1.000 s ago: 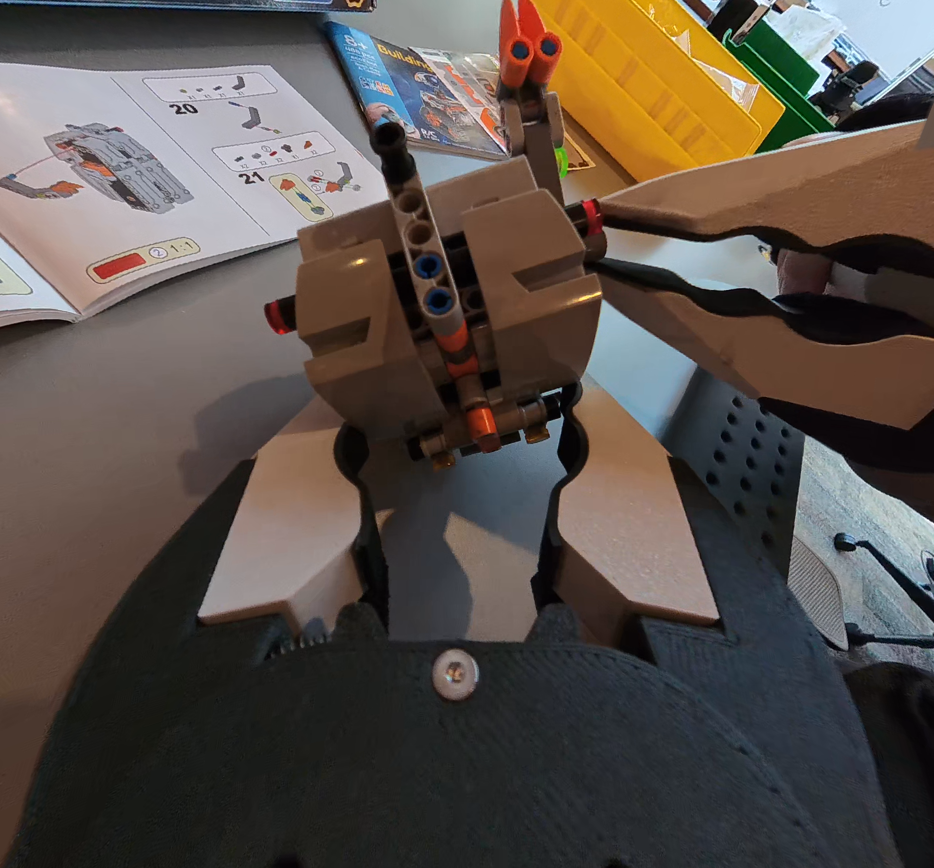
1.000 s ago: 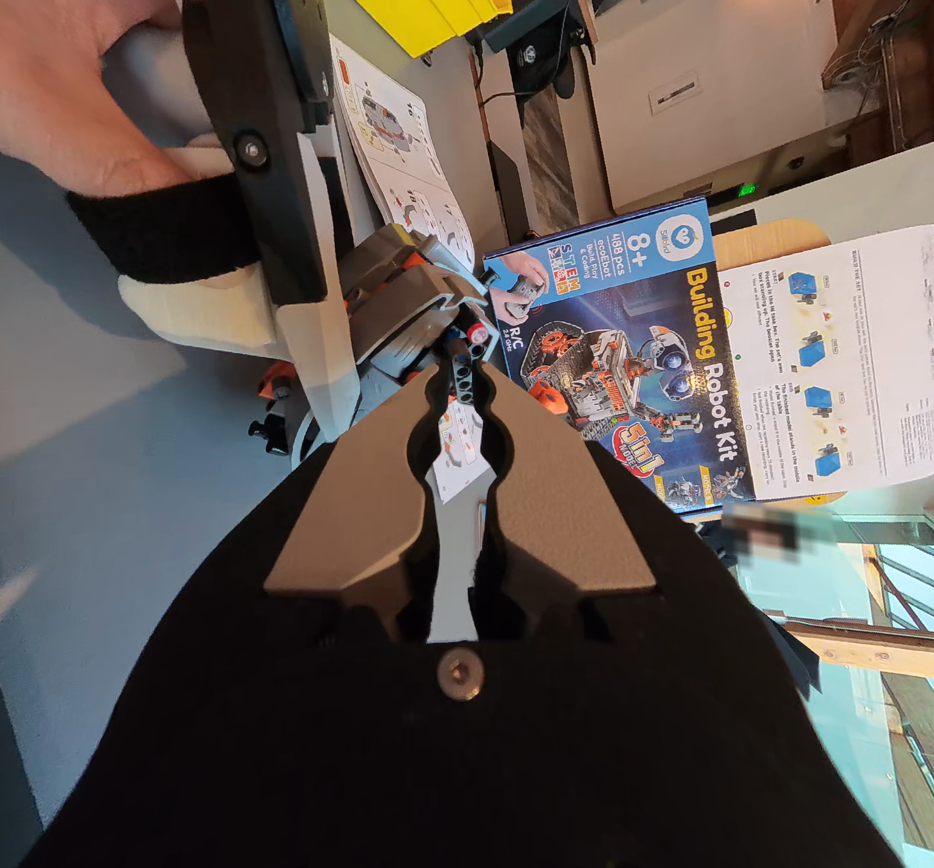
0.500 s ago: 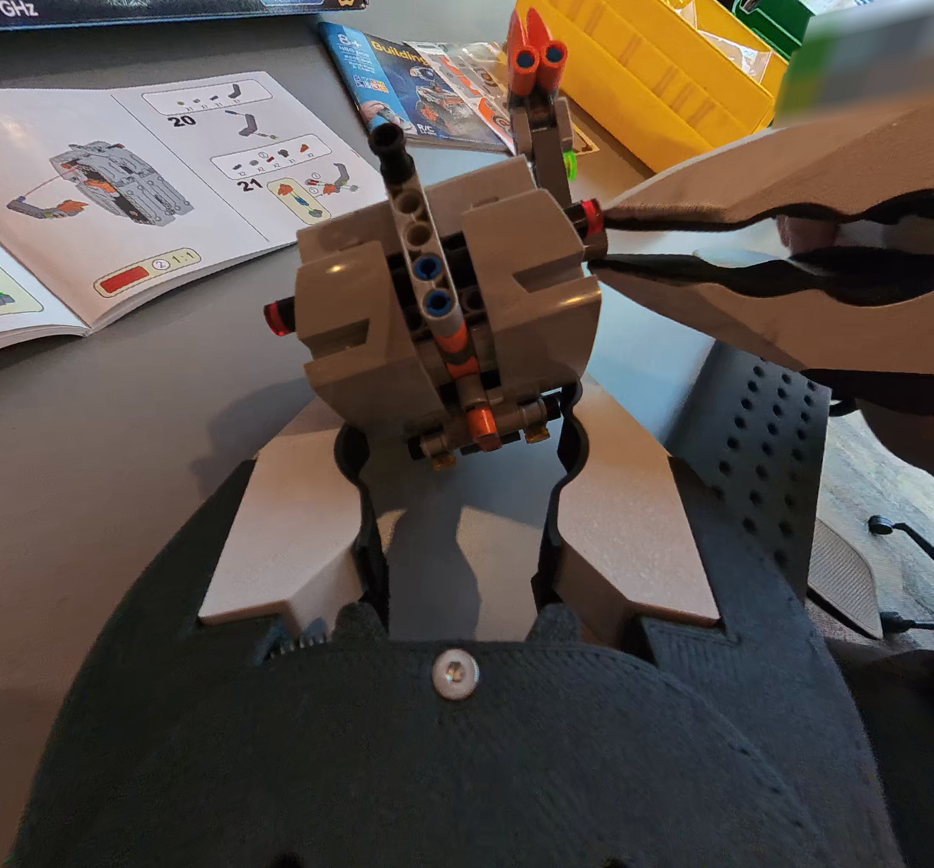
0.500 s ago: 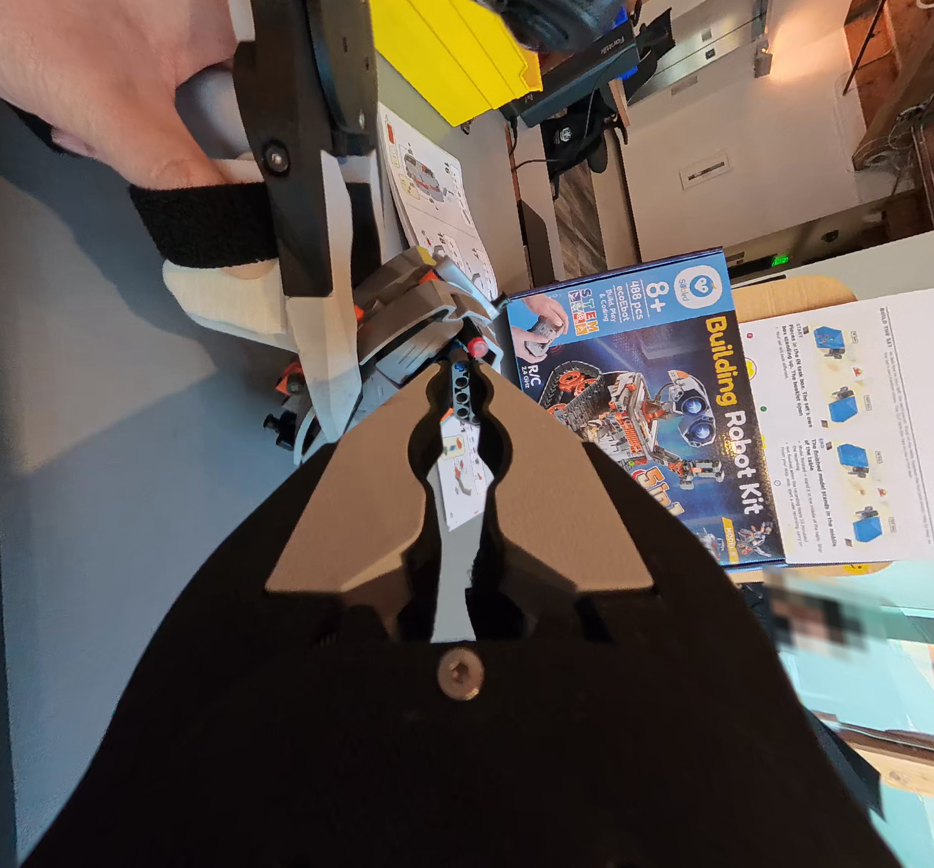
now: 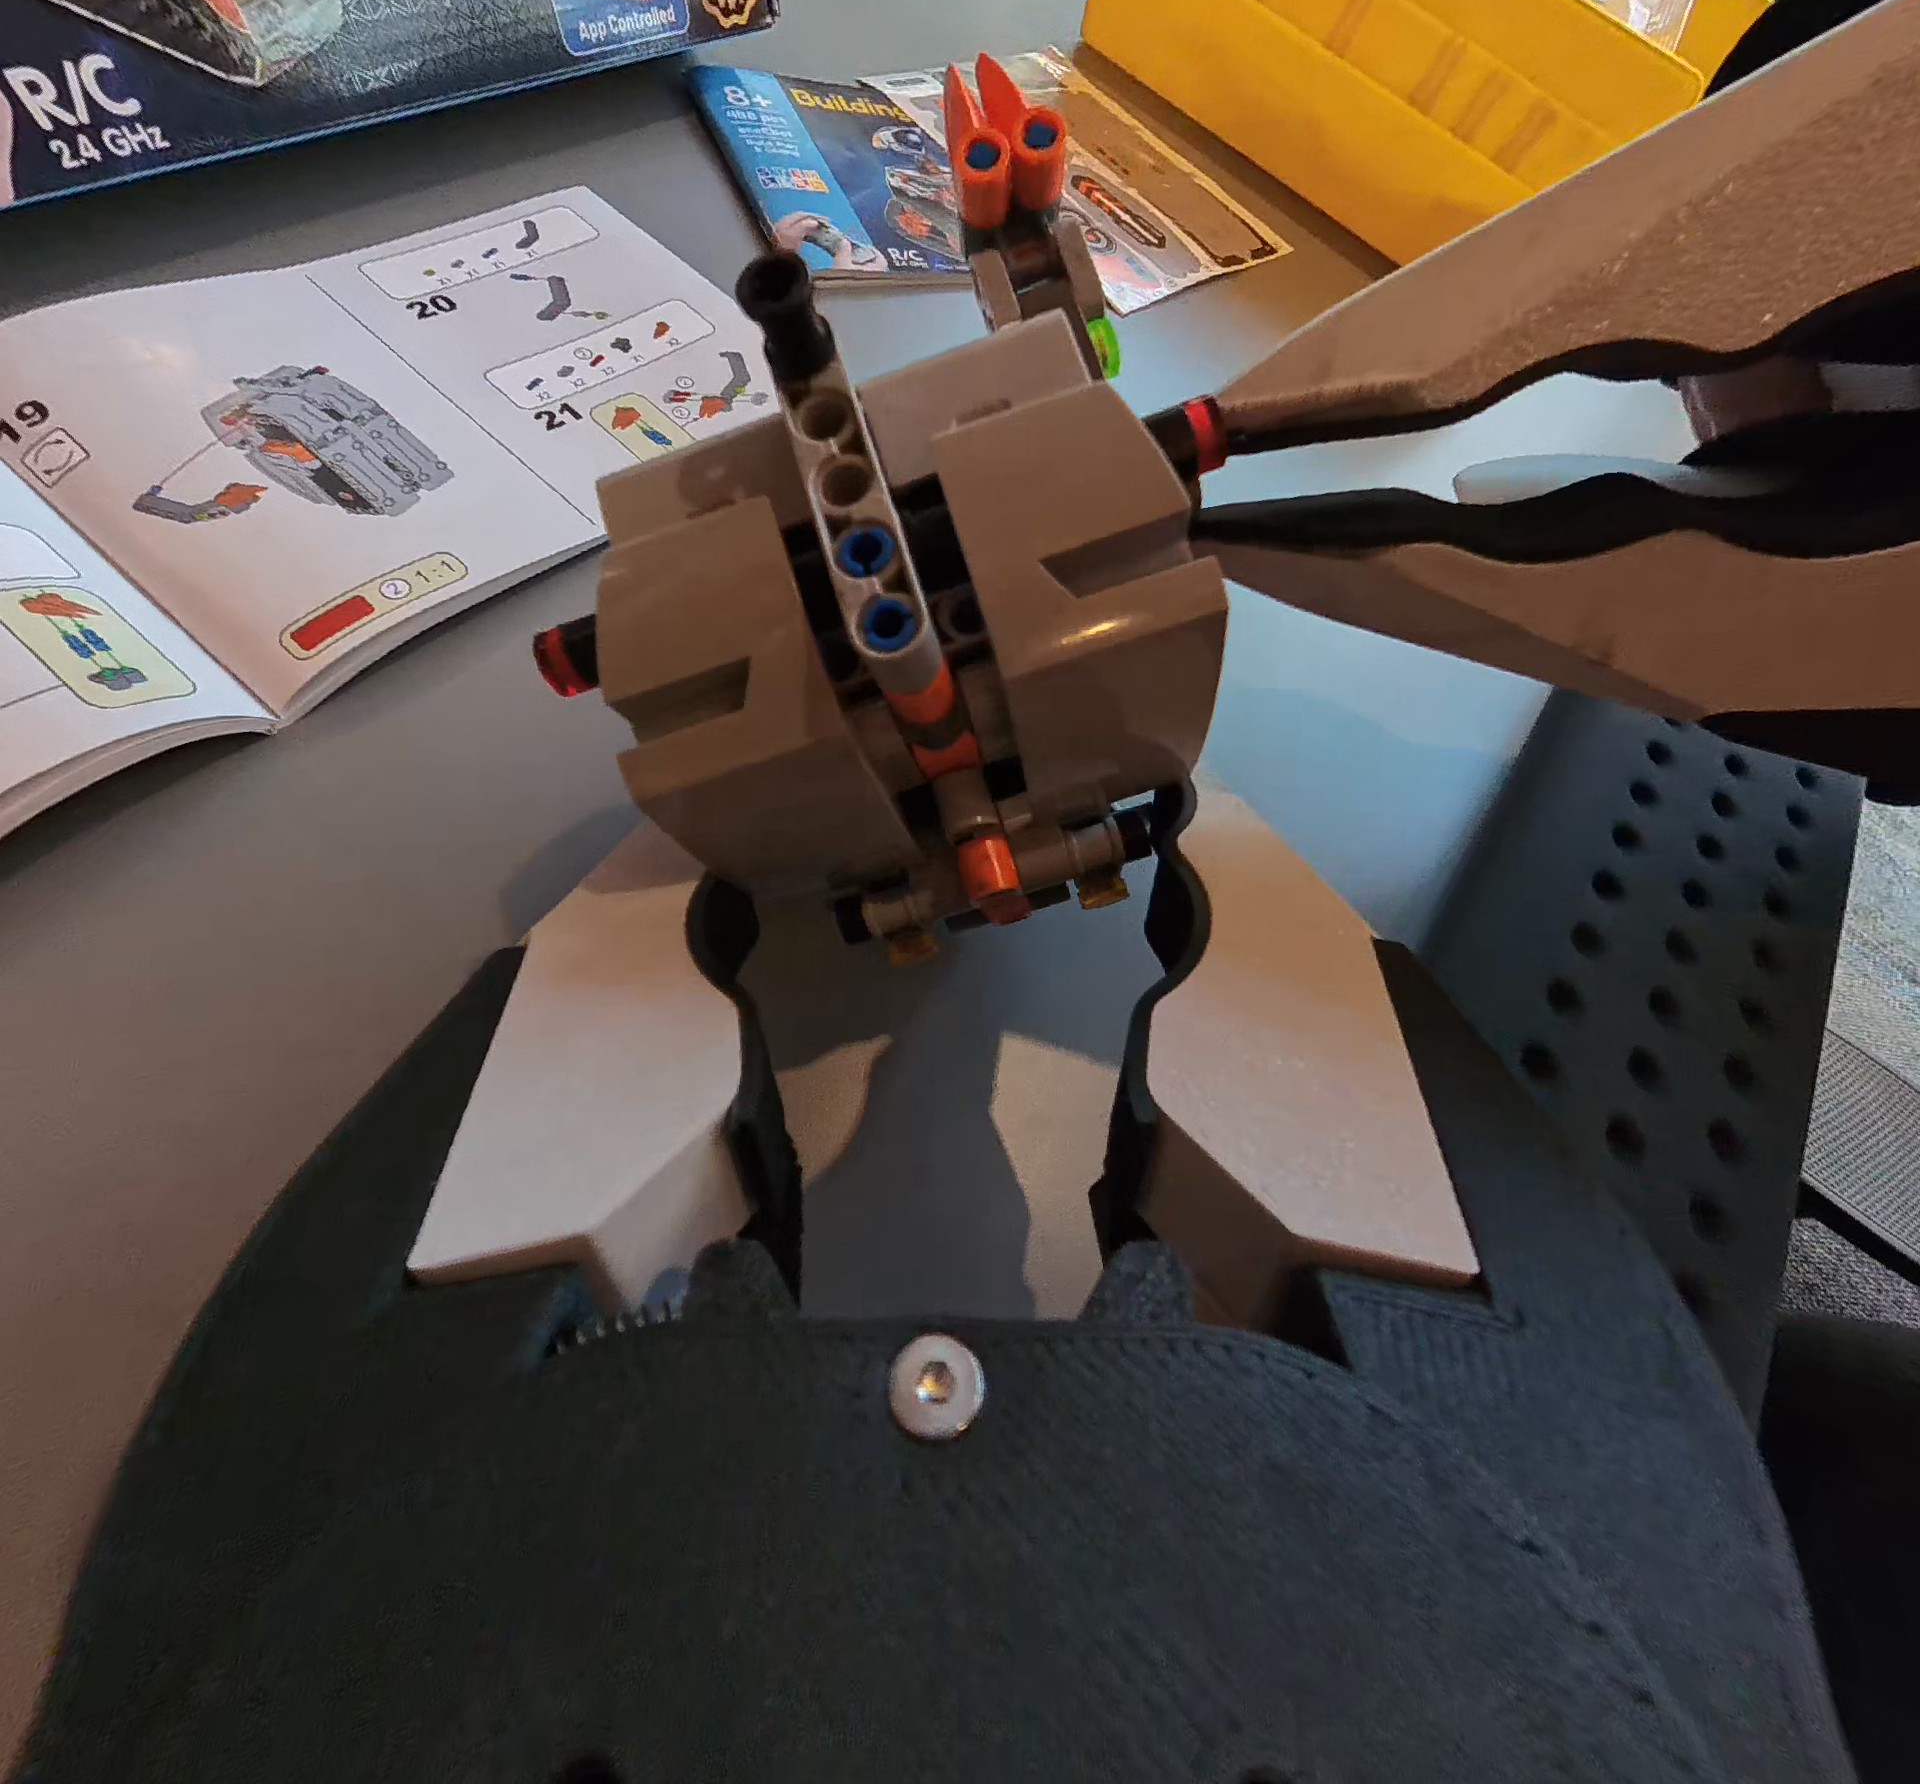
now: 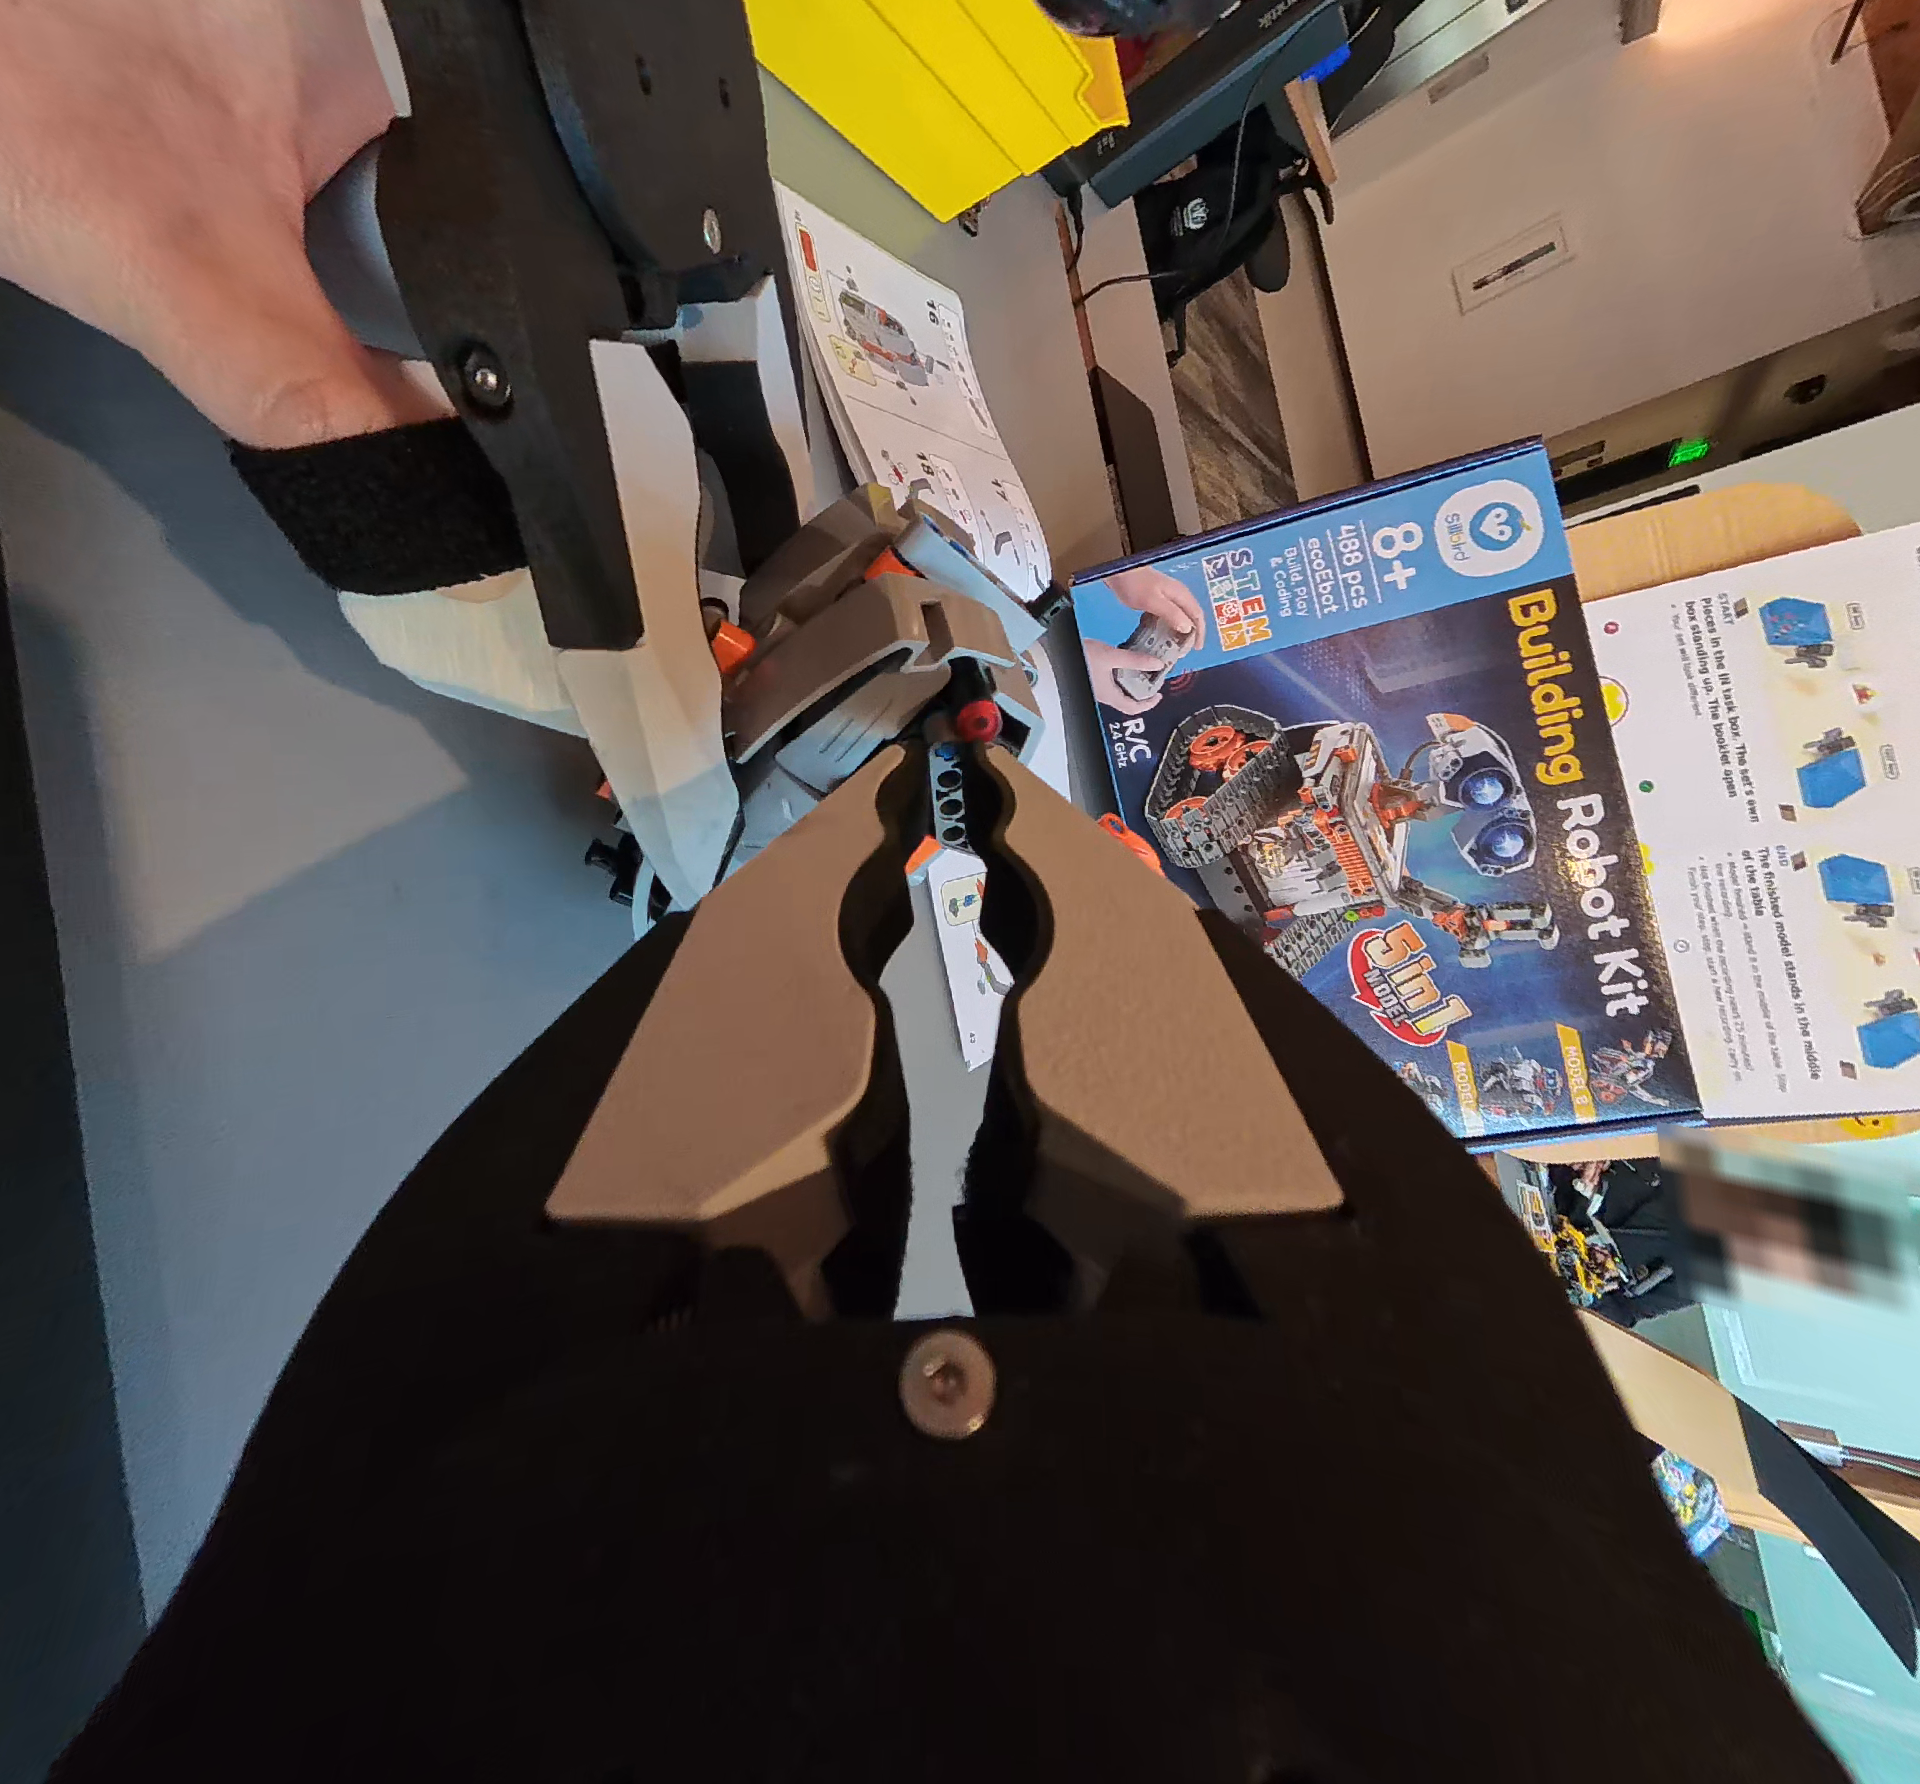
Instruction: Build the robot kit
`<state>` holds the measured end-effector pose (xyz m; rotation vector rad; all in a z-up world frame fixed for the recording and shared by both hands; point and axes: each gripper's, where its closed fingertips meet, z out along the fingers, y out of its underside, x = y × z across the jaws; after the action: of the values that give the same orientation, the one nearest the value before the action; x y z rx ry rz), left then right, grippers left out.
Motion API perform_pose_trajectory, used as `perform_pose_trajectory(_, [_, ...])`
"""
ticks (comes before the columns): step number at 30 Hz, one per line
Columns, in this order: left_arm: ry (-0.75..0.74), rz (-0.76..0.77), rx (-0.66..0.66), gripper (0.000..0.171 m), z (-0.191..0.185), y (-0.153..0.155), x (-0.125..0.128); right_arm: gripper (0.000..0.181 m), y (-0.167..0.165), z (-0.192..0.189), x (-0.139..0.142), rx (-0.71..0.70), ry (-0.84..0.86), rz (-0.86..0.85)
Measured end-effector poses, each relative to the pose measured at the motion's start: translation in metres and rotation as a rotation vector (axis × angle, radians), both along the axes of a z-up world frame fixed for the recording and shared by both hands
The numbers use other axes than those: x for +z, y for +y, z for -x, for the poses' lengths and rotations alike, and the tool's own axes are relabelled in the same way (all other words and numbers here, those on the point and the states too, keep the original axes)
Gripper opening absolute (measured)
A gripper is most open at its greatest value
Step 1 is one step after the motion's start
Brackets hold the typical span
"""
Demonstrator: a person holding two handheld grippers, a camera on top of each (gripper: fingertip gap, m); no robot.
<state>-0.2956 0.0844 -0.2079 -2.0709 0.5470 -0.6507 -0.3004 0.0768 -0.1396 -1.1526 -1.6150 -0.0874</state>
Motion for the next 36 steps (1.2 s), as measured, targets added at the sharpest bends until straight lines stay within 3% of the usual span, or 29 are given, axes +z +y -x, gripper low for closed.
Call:
perform_pose_trajectory(9, [0.053,-0.025,0.011,0.075,0.001,0.003,-0.001,0.007,0.001,-0.001,-0.002,0.005,0.005,0.043])
perform_pose_trajectory(13, [0.029,-0.026,-0.04,0.075,0.002,0.004,-0.001,0.008,-0.001,-0.001,-0.002,0.044,0.016,0.054])
perform_pose_trajectory(18, [0.124,-0.068,-0.143,0.075,0.002,-0.002,-0.006,0.009,-0.002,-0.022,0.001,0.039,0.084,0.142])
perform_pose_trajectory(23, [0.176,-0.092,-0.236,0.075,0.002,-0.002,-0.006,0.029,-0.01,-0.044,-0.007,0.066,0.173,0.351])
perform_pose_trajectory(27, [0.238,-0.113,-0.349,0.074,-0.001,-0.006,-0.006,0.048,-0.014,-0.049,0.007,0.101,0.324,0.434])
perform_pose_trajectory(32, [0.299,-0.099,-0.452,0.074,-0.003,-0.007,-0.007,0.052,-0.022,-0.044,0.011,0.145,0.384,0.578])
perform_pose_trajectory(36, [0.301,-0.116,-0.508,0.074,-0.004,-0.008,-0.007,0.052,-0.023,-0.043,-0.002,0.136,0.319,0.623])
